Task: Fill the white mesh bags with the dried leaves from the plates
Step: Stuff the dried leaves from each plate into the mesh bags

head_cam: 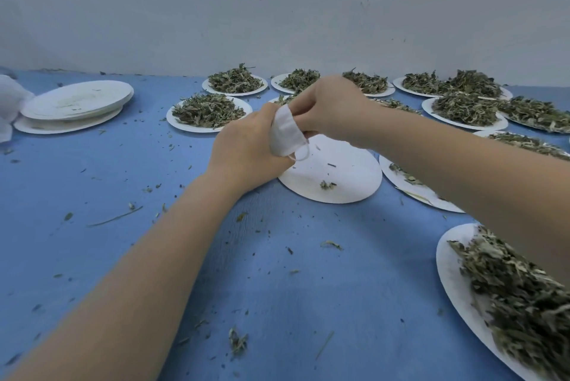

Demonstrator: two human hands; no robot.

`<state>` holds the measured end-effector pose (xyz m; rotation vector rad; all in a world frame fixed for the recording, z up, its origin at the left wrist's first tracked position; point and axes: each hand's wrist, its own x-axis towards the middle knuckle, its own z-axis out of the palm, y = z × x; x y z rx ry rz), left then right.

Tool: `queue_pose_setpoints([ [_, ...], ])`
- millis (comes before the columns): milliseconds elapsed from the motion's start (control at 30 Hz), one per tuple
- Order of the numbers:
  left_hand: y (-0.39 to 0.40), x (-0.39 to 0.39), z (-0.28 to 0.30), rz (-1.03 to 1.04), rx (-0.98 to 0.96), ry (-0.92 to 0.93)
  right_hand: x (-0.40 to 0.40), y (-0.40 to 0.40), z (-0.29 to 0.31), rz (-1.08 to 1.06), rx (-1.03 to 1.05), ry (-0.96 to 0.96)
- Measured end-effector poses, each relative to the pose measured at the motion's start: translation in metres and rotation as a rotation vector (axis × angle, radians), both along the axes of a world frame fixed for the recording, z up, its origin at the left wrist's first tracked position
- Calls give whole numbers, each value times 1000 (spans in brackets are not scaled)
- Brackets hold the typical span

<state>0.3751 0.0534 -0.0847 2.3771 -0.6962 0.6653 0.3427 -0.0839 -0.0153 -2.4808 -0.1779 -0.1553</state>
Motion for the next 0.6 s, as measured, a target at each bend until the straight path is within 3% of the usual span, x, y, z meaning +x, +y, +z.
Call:
queue_pose_setpoints([
  [100, 2, 3, -2, -8, -64, 30, 2, 2, 3, 57, -2, 66],
  [233, 7, 5, -1, -40, -179, 57, 0, -5, 15, 262, 326, 310],
  [433, 5, 1, 1, -54, -193, 113, 2, 7, 3, 19, -123, -59],
  [600, 3, -1, 7, -48, -146, 166, 2, 16, 0, 85, -111, 27],
])
